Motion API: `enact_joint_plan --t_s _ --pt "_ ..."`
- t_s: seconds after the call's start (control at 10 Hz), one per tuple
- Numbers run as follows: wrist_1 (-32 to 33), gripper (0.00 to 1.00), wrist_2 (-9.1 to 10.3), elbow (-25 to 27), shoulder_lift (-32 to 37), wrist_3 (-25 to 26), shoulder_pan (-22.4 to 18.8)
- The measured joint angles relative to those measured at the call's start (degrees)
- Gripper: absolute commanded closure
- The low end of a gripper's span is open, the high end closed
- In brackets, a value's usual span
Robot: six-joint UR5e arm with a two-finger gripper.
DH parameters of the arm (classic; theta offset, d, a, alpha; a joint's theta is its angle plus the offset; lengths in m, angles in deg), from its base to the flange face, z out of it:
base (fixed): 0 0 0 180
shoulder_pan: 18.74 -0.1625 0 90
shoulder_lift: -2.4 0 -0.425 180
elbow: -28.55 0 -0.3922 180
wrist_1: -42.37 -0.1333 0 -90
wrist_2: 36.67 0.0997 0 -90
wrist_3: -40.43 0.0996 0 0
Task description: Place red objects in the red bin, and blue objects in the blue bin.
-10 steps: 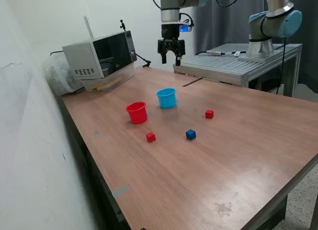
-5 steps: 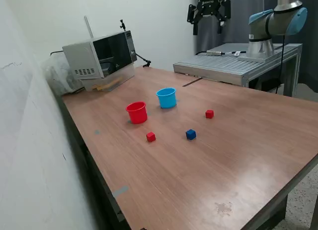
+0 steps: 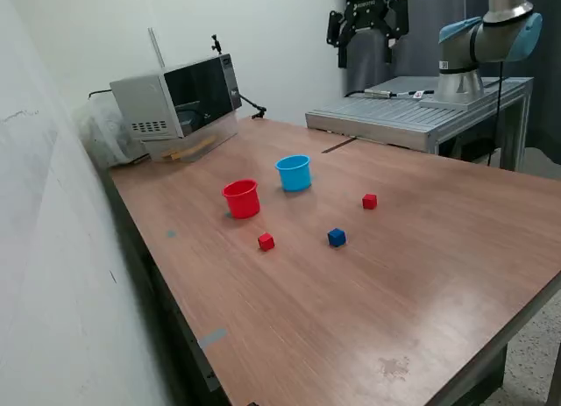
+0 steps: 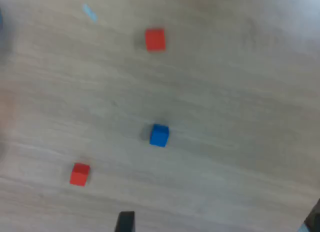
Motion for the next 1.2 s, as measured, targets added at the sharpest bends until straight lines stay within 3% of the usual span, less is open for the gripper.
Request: enact_joint_plan --t_s 0.7,1.2 --pt "8.5 0.0 -0.1 -11.5 -23.2 6.6 0.1" --pt "9.3 0.0 -0.32 -14.9 -31.7 8.7 0.0"
